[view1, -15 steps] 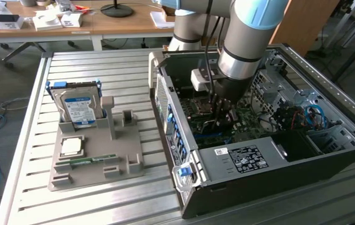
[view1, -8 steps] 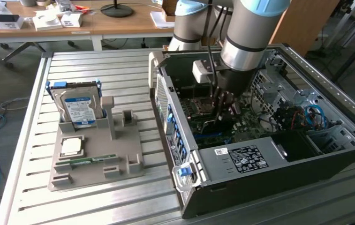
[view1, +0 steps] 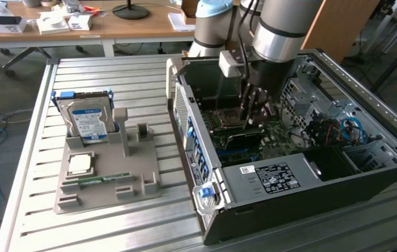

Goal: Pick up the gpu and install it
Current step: 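Insert the gpu into the slot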

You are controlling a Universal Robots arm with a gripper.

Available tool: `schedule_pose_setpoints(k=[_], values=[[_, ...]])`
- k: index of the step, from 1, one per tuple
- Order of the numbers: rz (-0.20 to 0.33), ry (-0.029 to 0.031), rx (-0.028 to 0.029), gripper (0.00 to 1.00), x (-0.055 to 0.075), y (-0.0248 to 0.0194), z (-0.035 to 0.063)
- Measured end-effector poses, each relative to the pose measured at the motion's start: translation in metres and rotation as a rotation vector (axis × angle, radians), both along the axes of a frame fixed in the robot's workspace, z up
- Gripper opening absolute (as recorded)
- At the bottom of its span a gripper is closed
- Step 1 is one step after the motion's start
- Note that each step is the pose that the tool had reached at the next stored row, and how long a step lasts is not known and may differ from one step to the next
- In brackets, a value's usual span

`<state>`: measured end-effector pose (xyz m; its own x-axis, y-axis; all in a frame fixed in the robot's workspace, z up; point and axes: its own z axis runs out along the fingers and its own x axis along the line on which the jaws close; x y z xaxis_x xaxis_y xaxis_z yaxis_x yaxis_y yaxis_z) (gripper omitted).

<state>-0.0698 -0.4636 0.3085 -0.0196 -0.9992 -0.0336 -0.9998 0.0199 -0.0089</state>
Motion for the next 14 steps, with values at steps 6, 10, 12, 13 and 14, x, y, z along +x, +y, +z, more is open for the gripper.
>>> schedule_pose_setpoints(k=[6,10,12,13,14], values=[[0.000,0.0000,0.0000,0.33,0.001,0.0000,0.0221],[0.000,0.0000,-0.0001,0.33,0.001,0.0001,0.0334],[0.000,0.0001,-0.0001,0.33,0.001,0.0001,0.0377],[0.000,0.0000,0.0001,0.33,0.001,0.0001,0.0380],[0.000,-0.0001,0.0002,0.33,0.001,0.0001,0.0380]])
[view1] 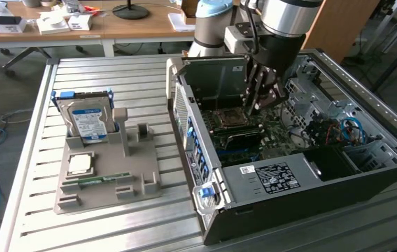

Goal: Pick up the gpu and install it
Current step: 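Insert the gpu into the slot, then press down on the gpu until it lock into place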

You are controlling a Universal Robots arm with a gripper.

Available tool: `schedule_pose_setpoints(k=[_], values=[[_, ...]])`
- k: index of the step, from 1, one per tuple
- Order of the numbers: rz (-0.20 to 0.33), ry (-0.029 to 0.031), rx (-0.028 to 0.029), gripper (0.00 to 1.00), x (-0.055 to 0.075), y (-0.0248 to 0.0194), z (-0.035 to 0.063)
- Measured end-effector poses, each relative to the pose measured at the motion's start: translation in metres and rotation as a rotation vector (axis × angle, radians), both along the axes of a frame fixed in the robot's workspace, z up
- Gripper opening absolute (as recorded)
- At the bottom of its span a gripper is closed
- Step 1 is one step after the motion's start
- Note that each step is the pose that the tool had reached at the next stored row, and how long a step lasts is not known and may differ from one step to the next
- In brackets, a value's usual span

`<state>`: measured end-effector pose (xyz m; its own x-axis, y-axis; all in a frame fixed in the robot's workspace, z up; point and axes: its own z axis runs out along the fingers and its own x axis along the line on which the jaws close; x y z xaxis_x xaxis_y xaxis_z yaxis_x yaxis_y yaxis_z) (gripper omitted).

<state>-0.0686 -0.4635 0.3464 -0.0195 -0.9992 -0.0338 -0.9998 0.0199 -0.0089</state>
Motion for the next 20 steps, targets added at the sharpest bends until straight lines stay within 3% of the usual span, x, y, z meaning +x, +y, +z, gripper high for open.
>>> schedule_pose_setpoints(k=[13,20], values=[[0.000,0.0001,-0.0002,0.33,0.0000,0.0000,0.0001],[0.000,0.0001,-0.0002,0.11,0.0000,0.0000,0.0001]])
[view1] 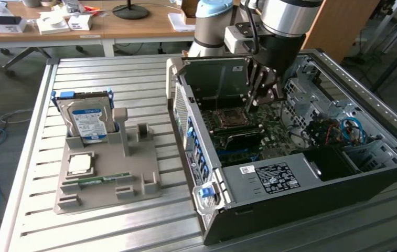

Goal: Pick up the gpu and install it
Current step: 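Press down on the gpu until it lock into place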

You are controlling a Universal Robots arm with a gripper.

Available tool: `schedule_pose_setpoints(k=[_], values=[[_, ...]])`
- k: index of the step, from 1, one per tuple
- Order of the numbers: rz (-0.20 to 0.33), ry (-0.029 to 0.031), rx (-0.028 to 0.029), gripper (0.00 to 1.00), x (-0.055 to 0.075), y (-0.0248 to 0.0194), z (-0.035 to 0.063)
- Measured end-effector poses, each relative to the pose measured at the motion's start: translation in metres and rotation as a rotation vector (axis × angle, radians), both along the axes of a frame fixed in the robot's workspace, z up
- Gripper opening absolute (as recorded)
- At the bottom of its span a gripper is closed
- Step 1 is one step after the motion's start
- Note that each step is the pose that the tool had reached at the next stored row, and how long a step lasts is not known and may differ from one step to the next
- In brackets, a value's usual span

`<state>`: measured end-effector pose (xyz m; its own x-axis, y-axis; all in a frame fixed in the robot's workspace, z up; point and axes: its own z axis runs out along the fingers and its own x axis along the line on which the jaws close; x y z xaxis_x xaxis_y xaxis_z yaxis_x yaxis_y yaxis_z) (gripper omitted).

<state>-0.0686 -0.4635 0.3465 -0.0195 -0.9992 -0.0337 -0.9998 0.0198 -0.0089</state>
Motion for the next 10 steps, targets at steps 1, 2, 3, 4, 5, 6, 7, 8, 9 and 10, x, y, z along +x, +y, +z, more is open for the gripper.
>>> schedule_pose_setpoints(k=[1,2,3,4,5,6,7,8,9,10], values=[[0.000,0.0000,-0.0001,0.11,0.0000,0.0000,0.0000],[0.000,0.0000,0.0000,0.11,0.0000,0.0000,0.0000],[0.000,0.0000,-0.0001,0.11,0.0000,0.0000,0.0000],[0.000,0.0000,-0.0001,0.11,0.0000,0.0000,0.0000],[0.000,0.0000,-0.0001,0.11,0.0000,0.0000,0.0000],[0.000,0.0000,-0.0001,0.11,0.0000,0.0000,0.0000],[0.000,0.0000,-0.0001,0.11,0.0000,-0.0002,0.0000],[0.000,0.0001,-0.0001,0.11,0.0001,-0.0010,0.0001],[0.000,0.0001,-0.0001,0.11,0.0001,-0.0017,0.0000],[0.000,0.0001,-0.0001,0.11,0.0000,-0.0027,-0.0001]])
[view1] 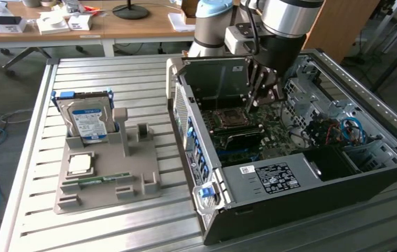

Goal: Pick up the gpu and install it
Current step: 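Press down on the gpu until it lock into place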

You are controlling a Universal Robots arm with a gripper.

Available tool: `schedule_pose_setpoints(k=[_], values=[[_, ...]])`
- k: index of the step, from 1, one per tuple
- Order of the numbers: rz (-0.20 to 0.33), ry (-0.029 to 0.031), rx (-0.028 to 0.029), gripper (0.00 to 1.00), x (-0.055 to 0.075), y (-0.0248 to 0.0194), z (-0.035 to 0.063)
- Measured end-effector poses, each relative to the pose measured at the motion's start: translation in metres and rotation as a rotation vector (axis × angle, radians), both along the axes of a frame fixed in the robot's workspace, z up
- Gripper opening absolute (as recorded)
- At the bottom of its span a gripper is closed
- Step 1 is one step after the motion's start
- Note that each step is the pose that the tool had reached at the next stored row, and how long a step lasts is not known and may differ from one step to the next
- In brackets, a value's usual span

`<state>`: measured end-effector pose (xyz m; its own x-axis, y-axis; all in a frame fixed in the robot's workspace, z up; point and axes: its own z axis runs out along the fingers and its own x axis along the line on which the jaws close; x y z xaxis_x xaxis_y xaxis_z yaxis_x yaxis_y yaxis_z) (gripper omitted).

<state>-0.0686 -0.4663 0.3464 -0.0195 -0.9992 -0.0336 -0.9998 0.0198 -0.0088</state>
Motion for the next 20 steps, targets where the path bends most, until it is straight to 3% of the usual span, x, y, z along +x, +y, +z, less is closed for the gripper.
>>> schedule_pose_setpoints(k=[9,20], values=[[-0.002,-0.0001,0.0001,0.11,0.000,-0.0117,-0.0030],[-0.002,-0.0001,0.0001,0.11,-0.001,-0.0128,-0.0216]])
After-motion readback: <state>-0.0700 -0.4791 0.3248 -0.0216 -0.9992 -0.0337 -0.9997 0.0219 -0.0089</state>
